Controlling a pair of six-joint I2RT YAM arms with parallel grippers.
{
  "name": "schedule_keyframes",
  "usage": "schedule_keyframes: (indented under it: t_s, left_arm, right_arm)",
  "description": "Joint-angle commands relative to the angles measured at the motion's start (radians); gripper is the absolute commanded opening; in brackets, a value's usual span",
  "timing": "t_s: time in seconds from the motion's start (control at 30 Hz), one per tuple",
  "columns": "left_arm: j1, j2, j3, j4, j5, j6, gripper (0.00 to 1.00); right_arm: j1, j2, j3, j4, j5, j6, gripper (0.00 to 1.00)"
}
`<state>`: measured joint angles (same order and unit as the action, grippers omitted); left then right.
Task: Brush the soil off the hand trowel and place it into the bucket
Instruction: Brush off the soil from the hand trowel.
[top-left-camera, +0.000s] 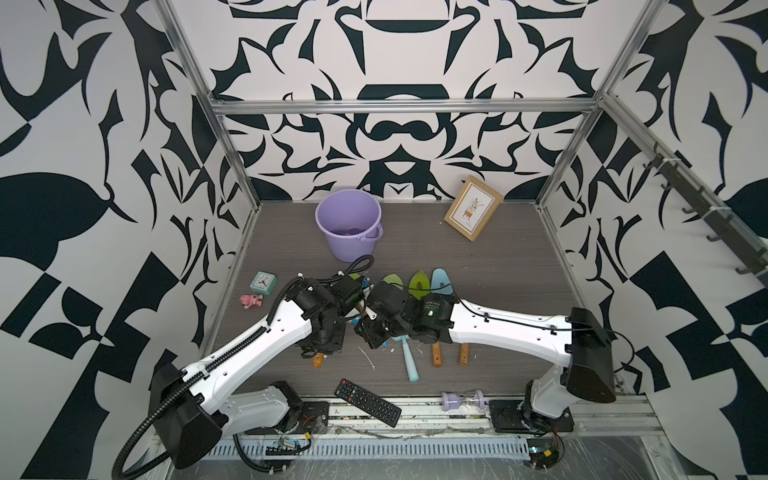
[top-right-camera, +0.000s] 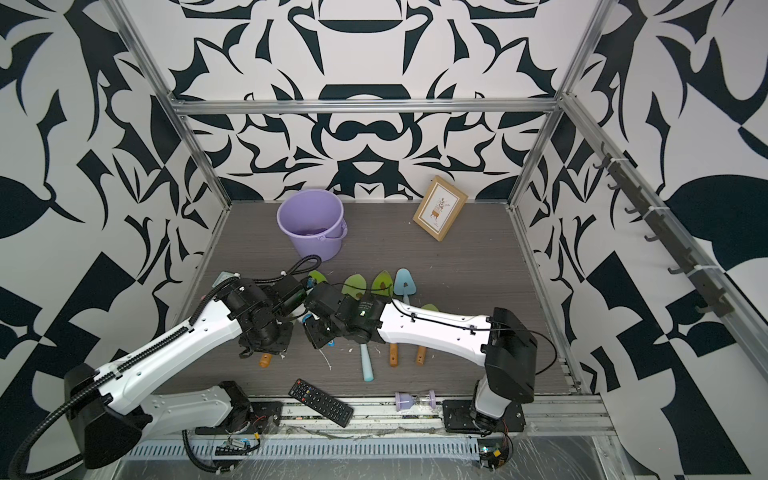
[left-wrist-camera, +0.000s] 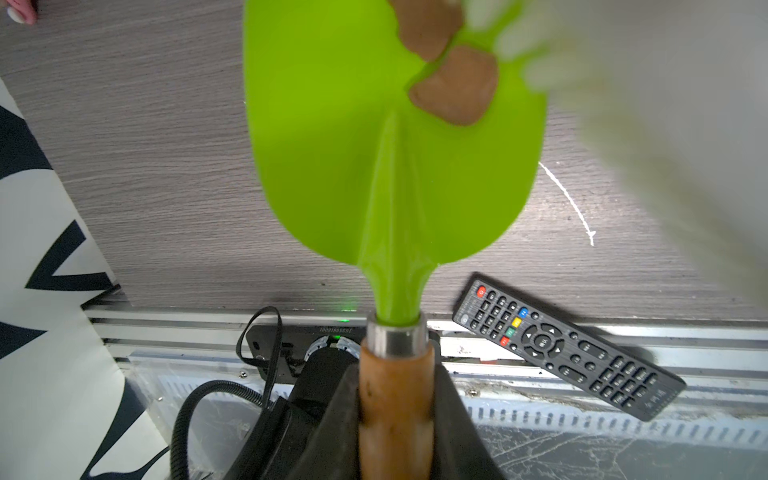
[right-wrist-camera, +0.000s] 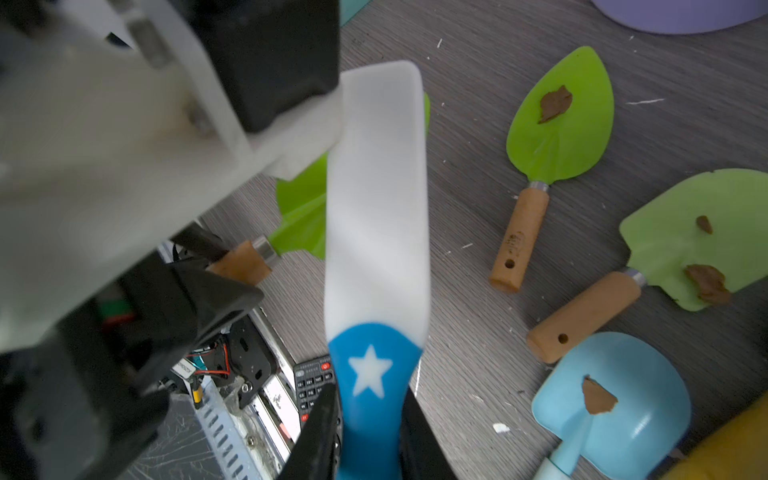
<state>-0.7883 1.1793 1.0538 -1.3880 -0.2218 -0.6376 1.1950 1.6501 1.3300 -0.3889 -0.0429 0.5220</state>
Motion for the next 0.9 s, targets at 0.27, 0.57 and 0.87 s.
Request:
schedule_keyframes:
  t_s: [0.27,0.57,0.87]
  left_arm:
    - [-0.003,-0.012,-0.016,0.020,0.039,-0.001,0.00]
    - [-0.003,-0.021,-0.024,-0.097,-0.049,-0.062,0.00]
    - [-0.003,-0.047,-0.052,-0.129,-0.066,-0.100,0.00]
  right_arm:
    - [0.030,0.062,0.030,0.065,-0.031,0.013,0.00]
    - [0.008,0.115,0.098,-0.133,0.127,0.027,0.00]
    - [0.010,0.035,0.049,-0.053,0.075,0.019,0.00]
